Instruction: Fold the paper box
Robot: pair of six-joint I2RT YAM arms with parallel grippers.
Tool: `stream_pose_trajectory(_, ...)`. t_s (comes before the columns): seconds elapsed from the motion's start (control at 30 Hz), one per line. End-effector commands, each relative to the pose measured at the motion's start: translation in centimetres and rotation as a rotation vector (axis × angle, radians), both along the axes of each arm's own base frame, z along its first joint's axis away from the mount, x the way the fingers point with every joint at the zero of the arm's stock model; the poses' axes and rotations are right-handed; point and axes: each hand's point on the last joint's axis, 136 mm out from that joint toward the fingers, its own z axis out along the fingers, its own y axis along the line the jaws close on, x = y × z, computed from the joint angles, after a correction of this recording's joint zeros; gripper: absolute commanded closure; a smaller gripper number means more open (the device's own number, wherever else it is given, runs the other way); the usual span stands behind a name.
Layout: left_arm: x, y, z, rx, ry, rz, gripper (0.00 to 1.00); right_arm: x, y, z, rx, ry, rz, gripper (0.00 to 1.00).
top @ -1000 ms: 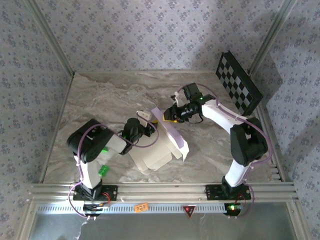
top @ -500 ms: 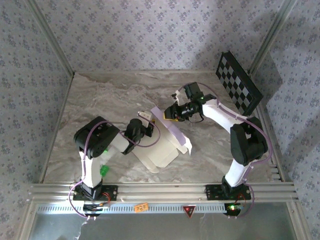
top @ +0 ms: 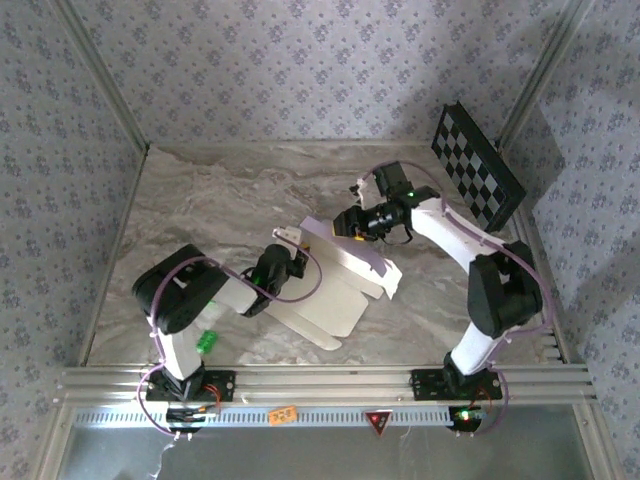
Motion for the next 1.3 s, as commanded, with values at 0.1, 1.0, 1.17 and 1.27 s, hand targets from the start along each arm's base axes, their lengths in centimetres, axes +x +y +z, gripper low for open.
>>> stream_pose_trajectory(0.1,-1.0,0.8,4.4,-0.037,-0.044,0.001,0.49,-1.5,-4.1,2.8,-0.098,-0.076,-0.091,0.49)
stream_pose_trajectory(1.0,0.1,-0.6,14.0,-0.155,0.413,-0.332,0.2,-7.4,-6.3,2.3,0.043,0.063,-0.553,0.34)
stream_pose_trajectory(1.17,0.6,-3.0,12.0,-0.128,0.56,-0.439,0.25,-6.7,-5.3,1.1,0.054,0.086,-0.555,0.36)
stream_pose_trajectory(1.27,1.1,-3.3,11.2,-0.129,0.584,-0.453,0.26,-6.1,-5.0,1.0,0.055,0.078,-0.554,0.37)
